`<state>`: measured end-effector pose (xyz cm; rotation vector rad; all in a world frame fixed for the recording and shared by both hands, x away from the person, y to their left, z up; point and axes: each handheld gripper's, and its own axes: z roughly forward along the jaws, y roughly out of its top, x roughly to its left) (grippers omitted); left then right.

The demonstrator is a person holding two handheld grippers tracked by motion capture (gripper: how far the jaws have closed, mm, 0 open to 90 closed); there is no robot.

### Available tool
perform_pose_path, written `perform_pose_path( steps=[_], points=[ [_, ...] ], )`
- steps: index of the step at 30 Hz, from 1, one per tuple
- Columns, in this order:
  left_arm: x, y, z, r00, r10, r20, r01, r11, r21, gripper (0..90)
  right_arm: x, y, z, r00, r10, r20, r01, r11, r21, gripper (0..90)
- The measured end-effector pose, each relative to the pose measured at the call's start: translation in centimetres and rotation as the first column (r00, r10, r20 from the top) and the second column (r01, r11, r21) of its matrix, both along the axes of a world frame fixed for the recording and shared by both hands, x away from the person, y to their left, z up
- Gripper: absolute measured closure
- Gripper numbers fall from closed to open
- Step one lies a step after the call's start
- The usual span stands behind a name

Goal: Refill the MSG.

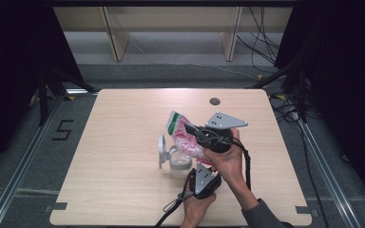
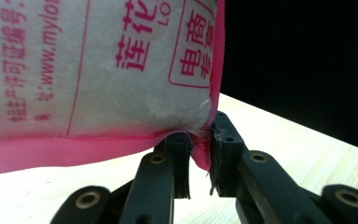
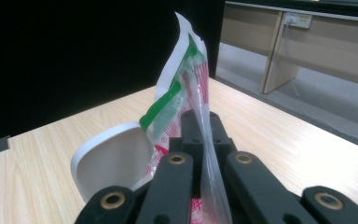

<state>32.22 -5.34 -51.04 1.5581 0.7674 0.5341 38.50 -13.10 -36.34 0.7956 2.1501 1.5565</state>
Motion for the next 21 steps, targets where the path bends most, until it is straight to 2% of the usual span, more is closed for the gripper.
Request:
perform_pose_path(
  steps=[4,5,9,10,11,12,14,16,17,18,19,21],
  points=[
    [0.12,-0.13,0.09,1.0000,0.005,0.002,-0.005,1.0000,-0.004,79.3,0.08,0.17,-0.04,0.9998,0.012,0.015,-0.012,1.000,-0.005,90.0],
    [0.12,-0.18,0.10,1.0000,0.005,0.001,-0.005,0.9999,-0.014,79.3,0.06,0.20,0.01,0.9998,0.016,0.014,-0.016,1.000,-0.010,90.0],
    [0.07,-0.17,0.15,1.0000,0.004,0.005,-0.004,0.9999,-0.009,79.3,-0.09,0.21,0.13,1.0000,0.001,-0.002,-0.001,1.000,-0.014,90.0],
    [0.05,-0.19,0.12,1.0000,0.004,0.007,-0.004,0.9999,-0.014,79.3,0.04,0.16,0.17,0.9998,0.009,0.019,-0.009,1.000,-0.024,90.0],
    [0.03,-0.23,0.10,1.0000,0.005,0.004,-0.005,0.9999,-0.013,79.3,0.03,0.24,0.17,0.9998,0.017,0.004,-0.017,1.000,-0.019,90.0],
    [0.01,-0.21,0.14,1.0000,0.002,0.001,-0.002,0.9999,-0.017,79.3,0.15,0.22,0.16,0.9997,0.015,0.021,-0.015,1.000,-0.027,90.0],
    [0.03,-0.21,0.15,1.0000,0.002,-0.002,-0.002,0.9999,-0.014,79.3,0.13,0.30,0.09,0.9998,0.016,0.007,-0.016,1.000,-0.020,90.0],
    [0.13,-0.23,0.11,1.0000,0.005,0.007,-0.005,0.9998,-0.018,79.3,0.17,0.39,0.17,0.9993,0.029,0.022,-0.029,0.999,-0.033,90.0],
    [0.08,-0.20,0.13,0.9999,0.006,0.009,-0.006,0.9998,-0.020,79.3,0.24,0.35,0.22,0.9984,0.022,0.052,-0.020,0.999,-0.044,90.0],
    [0.06,-0.14,0.17,0.9999,0.001,0.011,-0.001,0.9999,-0.011,79.3,-0.08,0.48,0.23,0.9999,0.003,0.010,-0.003,0.999,-0.034,90.0],
    [0.08,-0.11,0.16,0.9999,0.002,0.013,-0.001,0.9999,-0.013,79.3,-0.01,0.56,0.21,0.9997,0.022,0.012,-0.022,0.999,-0.031,90.0],
    [0.11,-0.08,0.14,0.9999,0.008,0.012,-0.008,0.9998,-0.018,79.3,-0.19,0.64,0.29,0.9998,0.016,0.007,-0.016,1.000,-0.027,90.0]
  ],
)
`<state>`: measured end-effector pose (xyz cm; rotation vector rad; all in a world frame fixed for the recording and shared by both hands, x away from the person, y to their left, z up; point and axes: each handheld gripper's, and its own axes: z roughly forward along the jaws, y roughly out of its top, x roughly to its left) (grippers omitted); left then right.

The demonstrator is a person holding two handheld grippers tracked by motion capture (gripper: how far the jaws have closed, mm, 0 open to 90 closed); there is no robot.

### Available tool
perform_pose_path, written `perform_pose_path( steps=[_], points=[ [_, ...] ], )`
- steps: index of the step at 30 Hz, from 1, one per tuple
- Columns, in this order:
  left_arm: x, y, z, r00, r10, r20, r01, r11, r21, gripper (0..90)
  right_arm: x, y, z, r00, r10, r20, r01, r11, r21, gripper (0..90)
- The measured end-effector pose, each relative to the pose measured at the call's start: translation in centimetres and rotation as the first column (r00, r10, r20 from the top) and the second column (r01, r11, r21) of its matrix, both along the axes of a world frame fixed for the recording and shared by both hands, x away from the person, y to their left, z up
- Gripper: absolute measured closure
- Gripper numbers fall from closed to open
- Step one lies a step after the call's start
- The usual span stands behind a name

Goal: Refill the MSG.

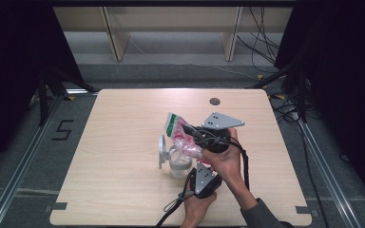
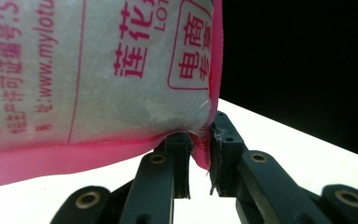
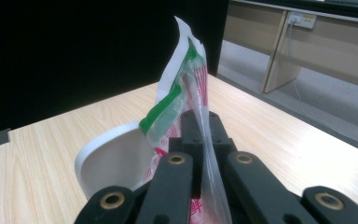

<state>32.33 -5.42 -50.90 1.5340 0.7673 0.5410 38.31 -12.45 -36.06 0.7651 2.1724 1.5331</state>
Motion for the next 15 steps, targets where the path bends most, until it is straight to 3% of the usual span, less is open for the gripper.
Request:
perform_pose_path(
  steps=[6,7,9,13,15],
  points=[
    [-0.03,-0.02,0.06,1.0000,-0.005,-0.002,0.005,0.9999,-0.010,79.3,0.10,0.08,0.04,0.9999,0.010,0.008,-0.010,1.000,-0.010,90.0],
    [0.01,0.07,0.08,0.9999,-0.015,0.000,0.015,0.9998,0.010,79.3,0.09,0.10,0.04,0.9999,0.010,0.013,-0.010,1.000,-0.013,90.0],
    [-0.02,0.08,0.11,0.9999,-0.017,-0.003,0.017,0.9998,0.012,79.3,0.22,0.00,0.05,0.9991,0.004,0.043,-0.003,1.000,-0.024,90.0],
    [0.04,0.04,0.07,0.9999,-0.017,0.000,0.017,0.9998,0.010,79.2,-0.02,0.13,0.06,1.0000,0.003,0.002,-0.003,1.000,-0.008,90.0],
    [-0.05,0.06,0.07,0.9997,-0.022,0.006,0.022,0.9997,0.014,79.2,0.20,0.12,0.04,0.9997,0.011,0.020,-0.010,1.000,-0.018,90.0]
  ],
)
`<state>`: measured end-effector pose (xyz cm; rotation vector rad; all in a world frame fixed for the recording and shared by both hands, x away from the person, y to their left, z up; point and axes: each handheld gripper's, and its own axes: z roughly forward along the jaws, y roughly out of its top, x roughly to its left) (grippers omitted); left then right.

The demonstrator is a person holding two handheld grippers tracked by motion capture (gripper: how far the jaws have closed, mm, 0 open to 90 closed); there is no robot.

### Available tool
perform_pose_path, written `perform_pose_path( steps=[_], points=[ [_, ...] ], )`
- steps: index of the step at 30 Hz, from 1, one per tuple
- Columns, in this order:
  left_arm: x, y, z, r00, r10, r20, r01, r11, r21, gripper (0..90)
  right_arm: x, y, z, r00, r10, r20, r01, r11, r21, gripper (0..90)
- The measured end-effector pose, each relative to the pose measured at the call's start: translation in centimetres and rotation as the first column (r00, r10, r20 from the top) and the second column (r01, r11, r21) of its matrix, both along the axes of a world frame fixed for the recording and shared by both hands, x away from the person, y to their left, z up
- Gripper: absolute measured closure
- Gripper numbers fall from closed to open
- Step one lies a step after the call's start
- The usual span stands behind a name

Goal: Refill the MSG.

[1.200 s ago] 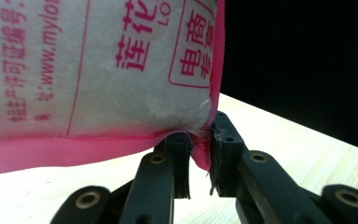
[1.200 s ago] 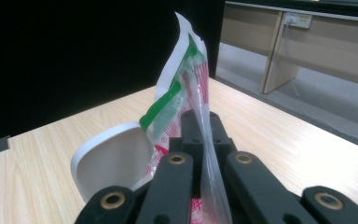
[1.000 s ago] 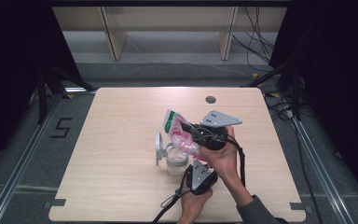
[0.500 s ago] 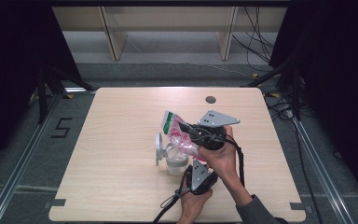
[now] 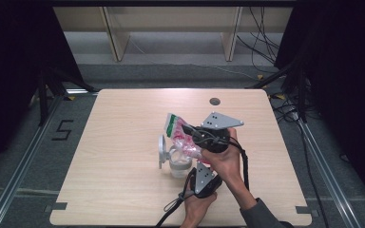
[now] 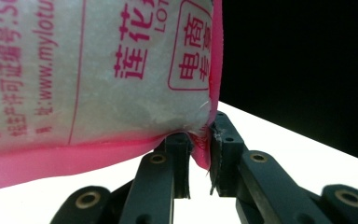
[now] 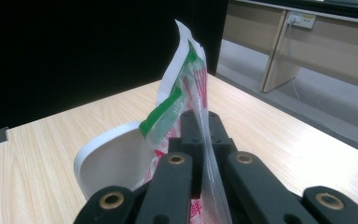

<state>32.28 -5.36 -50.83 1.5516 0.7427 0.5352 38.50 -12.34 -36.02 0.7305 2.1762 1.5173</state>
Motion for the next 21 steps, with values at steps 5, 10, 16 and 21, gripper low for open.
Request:
perform_pose_path(
  steps=[5,10,16,21],
  points=[
    [0.07,-0.14,-0.01,1.0000,0.009,0.001,-0.009,0.9996,-0.028,79.3,-0.10,0.28,0.02,0.9999,-0.009,0.013,0.009,1.000,-0.007,90.0],
    [0.21,-0.17,-0.01,1.0000,0.005,-0.007,-0.005,0.9992,-0.039,79.3,-0.09,0.55,-0.11,0.9996,-0.017,0.021,0.017,1.000,-0.009,90.0],
    [0.13,-0.12,0.04,1.0000,0.008,0.000,-0.008,0.9994,-0.034,79.3,-0.17,0.55,0.02,0.9999,-0.015,0.005,0.015,1.000,-0.009,90.0],
    [0.15,-0.11,0.04,1.0000,0.009,-0.001,-0.009,0.9994,-0.034,79.3,-0.09,0.46,0.07,0.9998,-0.014,0.013,0.014,1.000,-0.012,90.0]
  ],
)
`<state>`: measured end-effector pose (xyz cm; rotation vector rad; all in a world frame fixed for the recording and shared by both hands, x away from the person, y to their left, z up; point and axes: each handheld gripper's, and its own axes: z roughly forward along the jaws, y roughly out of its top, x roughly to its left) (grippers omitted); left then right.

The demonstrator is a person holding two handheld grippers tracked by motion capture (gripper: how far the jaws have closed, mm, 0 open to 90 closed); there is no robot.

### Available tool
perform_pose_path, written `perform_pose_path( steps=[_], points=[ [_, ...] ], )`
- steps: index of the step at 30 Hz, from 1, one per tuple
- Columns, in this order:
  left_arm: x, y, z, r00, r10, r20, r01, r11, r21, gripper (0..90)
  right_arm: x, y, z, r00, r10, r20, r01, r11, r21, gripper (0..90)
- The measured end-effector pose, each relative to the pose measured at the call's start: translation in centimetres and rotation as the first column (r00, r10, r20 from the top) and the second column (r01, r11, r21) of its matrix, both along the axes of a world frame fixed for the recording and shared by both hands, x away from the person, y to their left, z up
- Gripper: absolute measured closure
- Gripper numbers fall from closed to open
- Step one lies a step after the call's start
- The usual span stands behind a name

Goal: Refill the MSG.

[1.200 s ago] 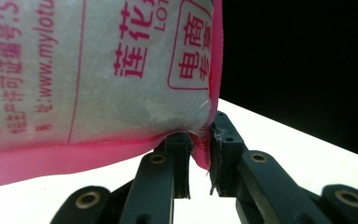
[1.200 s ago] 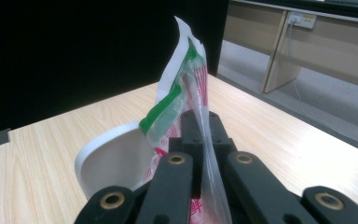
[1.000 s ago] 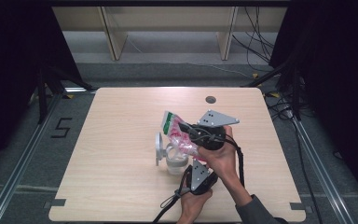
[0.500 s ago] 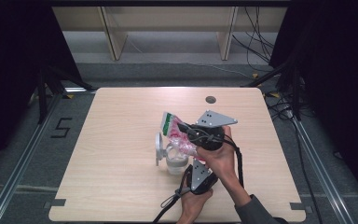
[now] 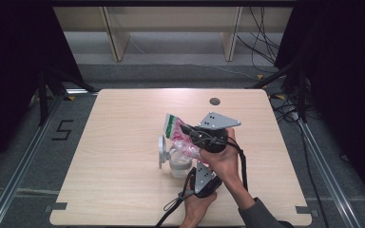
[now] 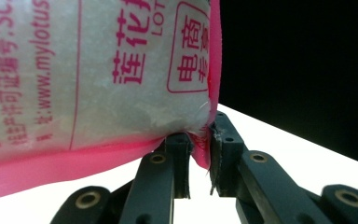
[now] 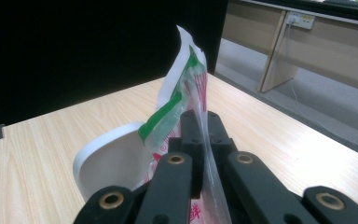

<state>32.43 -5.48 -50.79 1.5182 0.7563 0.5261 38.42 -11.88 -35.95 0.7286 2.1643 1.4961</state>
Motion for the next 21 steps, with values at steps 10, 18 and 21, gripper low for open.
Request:
perform_pose_path(
  steps=[10,18,21],
  points=[
    [-0.11,0.11,-0.02,1.0000,-0.008,0.002,0.008,0.9994,0.032,79.3,0.24,-0.17,-0.01,0.9998,0.006,0.018,-0.006,1.000,0.002,90.0],
    [-0.06,0.10,0.01,0.9999,-0.011,0.001,0.011,0.9995,0.029,79.3,0.02,-0.15,0.09,1.0000,0.002,0.000,-0.002,1.000,0.007,90.0],
    [-0.19,0.14,0.03,1.0000,-0.008,0.002,0.008,0.9993,0.036,79.3,0.00,-0.18,0.10,1.0000,-0.004,-0.006,0.004,1.000,0.008,90.0]
  ],
)
